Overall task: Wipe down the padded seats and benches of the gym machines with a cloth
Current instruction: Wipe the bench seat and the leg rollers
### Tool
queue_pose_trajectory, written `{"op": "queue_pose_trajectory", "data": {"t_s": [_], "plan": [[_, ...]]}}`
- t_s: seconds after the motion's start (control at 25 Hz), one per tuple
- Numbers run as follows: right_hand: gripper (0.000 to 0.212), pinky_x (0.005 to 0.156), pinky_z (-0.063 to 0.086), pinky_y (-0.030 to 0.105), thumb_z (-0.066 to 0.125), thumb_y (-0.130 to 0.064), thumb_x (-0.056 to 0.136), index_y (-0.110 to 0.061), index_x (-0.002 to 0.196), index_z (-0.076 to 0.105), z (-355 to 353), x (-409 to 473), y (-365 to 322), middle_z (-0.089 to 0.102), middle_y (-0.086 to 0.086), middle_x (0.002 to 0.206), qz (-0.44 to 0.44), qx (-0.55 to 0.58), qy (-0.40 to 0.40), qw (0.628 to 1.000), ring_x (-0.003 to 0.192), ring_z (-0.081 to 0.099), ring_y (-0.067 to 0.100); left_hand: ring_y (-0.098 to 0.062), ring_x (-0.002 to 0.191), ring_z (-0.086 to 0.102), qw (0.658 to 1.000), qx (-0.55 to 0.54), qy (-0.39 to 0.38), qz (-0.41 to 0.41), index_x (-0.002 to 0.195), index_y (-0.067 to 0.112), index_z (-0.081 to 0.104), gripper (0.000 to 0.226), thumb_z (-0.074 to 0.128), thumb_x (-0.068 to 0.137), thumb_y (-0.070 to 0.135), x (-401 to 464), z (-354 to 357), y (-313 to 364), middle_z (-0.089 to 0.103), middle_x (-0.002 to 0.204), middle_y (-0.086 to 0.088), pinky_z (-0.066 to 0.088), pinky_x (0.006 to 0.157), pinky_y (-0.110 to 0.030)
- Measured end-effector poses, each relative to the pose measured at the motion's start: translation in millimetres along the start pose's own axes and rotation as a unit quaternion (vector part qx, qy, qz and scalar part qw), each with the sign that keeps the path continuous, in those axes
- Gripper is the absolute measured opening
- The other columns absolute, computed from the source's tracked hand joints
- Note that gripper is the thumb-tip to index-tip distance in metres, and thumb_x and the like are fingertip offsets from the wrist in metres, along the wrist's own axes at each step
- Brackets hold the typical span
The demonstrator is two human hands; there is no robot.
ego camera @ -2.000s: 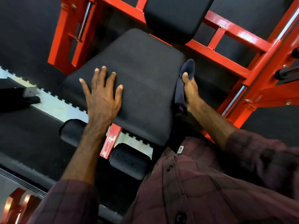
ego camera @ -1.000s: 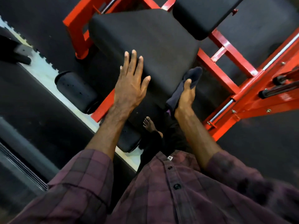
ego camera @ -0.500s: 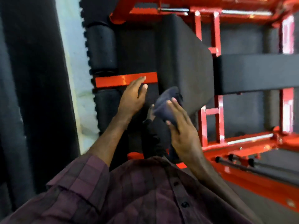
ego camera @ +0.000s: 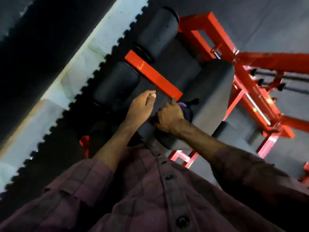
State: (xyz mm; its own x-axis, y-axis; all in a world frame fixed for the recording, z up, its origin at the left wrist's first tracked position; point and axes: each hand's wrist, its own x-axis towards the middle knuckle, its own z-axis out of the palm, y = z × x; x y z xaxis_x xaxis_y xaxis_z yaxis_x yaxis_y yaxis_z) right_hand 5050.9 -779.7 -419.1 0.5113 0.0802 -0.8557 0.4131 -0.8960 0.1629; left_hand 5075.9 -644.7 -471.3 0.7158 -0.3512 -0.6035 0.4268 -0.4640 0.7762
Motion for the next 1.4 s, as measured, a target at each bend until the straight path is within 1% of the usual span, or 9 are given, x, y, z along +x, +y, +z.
{"op": "queue_pose_trajectory", "data": {"t_s": [0.08,0.2,0.32,0.56,0.68,0.84,0.96,1.16,1.4], "plan": [[0.054,0.12,0.02,0.061,0.044,-0.066,0.098,-0.029,0.128,0.07,-5.9,13.4,18.8,0.07,0.001,0.132,0.017,-0.035,-0.02,0.999,0.131,0.055,0.03,-0.026,0.119,0.067,0.997,-0.044,0.035,-0.046,0.134,0.016,0.067,0.044,0.043,0.106,0.04,-6.8,12.6,-17.8,0.07,0.13,-0.005,0.051,0.106,-0.046],[0.054,0.115,0.034,0.049,0.045,-0.064,0.099,-0.024,0.128,0.068,-6.8,7.9,43.6,0.069,0.004,0.132,-0.088,-0.067,-0.014,0.994,0.129,0.056,0.029,-0.032,0.13,0.06,0.992,-0.044,0.043,-0.114,0.137,0.012,0.066,0.041,0.043,0.109,0.033,-17.8,34.9,-30.0,0.067,0.137,-0.014,0.045,0.112,-0.041],[0.06,0.116,0.034,0.049,0.048,-0.067,0.098,-0.019,0.129,0.067,-28.7,29.1,87.8,0.068,0.009,0.133,-0.04,-0.05,-0.012,0.998,0.13,0.057,0.03,-0.033,0.138,0.053,0.99,-0.036,-0.004,-0.133,0.135,0.003,0.066,0.036,0.049,0.11,0.022,-19.0,51.7,-18.7,0.061,0.145,-0.021,0.035,0.11,-0.032],[0.053,0.105,0.042,0.045,0.047,-0.064,0.101,-0.021,0.123,0.068,-24.1,19.3,132.5,0.069,0.008,0.13,-0.107,-0.041,0.021,0.993,0.125,0.057,0.033,-0.037,0.11,0.067,0.988,-0.016,-0.062,-0.138,0.091,0.013,0.068,0.027,0.052,0.106,0.03,-9.1,75.4,-1.9,0.074,0.108,-0.018,0.049,0.094,-0.045],[0.057,0.111,0.038,0.044,0.046,-0.065,0.102,-0.02,0.126,0.07,-45.9,40.6,183.6,0.069,0.008,0.133,0.016,-0.069,0.027,0.997,0.129,0.057,0.031,-0.028,0.114,0.067,0.99,0.0,-0.078,-0.115,0.105,0.018,0.071,0.042,0.045,0.093,0.048,-1.8,74.3,6.5,0.076,0.112,-0.006,0.049,0.101,-0.041],[0.055,0.108,0.042,0.043,0.046,-0.065,0.101,-0.022,0.127,0.069,-30.6,31.7,167.3,0.069,0.007,0.134,-0.042,-0.059,0.02,0.997,0.129,0.057,0.031,-0.028,0.114,0.069,0.992,0.006,-0.082,-0.093,0.121,0.023,0.069,0.054,0.043,0.088,0.057,11.9,82.8,34.4,0.076,0.115,-0.005,0.053,0.099,-0.044],[0.058,0.109,0.038,0.044,0.041,-0.068,0.101,-0.023,0.125,0.069,-45.9,47.1,209.2,0.069,0.007,0.134,0.018,-0.039,0.029,0.999,0.13,0.058,0.03,-0.025,0.123,0.064,0.992,0.022,-0.092,-0.083,0.132,0.024,0.065,0.05,0.049,0.095,0.055,22.3,87.3,53.2,0.072,0.129,-0.003,0.049,0.106,-0.043],[0.059,0.101,0.052,0.049,0.048,-0.07,0.098,-0.022,0.127,0.066,-43.4,66.1,283.6,0.068,0.017,0.133,0.128,0.194,0.003,0.973,0.12,0.064,0.039,-0.023,0.127,0.062,0.99,0.047,-0.103,-0.084,0.136,0.025,0.062,0.04,0.053,0.104,0.047,38.1,89.3,60.6,0.069,0.133,-0.003,0.048,0.108,-0.041],[0.05,0.091,0.039,0.033,0.051,-0.057,0.106,-0.015,0.127,0.07,-16.9,5.7,317.6,0.068,0.018,0.13,0.218,0.477,0.087,0.847,0.115,0.063,0.032,-0.016,0.123,0.064,0.986,0.068,-0.115,-0.098,0.134,0.027,0.066,0.034,0.055,0.106,0.043,42.8,73.4,68.4,0.074,0.124,0.002,0.036,0.108,-0.028]]}}
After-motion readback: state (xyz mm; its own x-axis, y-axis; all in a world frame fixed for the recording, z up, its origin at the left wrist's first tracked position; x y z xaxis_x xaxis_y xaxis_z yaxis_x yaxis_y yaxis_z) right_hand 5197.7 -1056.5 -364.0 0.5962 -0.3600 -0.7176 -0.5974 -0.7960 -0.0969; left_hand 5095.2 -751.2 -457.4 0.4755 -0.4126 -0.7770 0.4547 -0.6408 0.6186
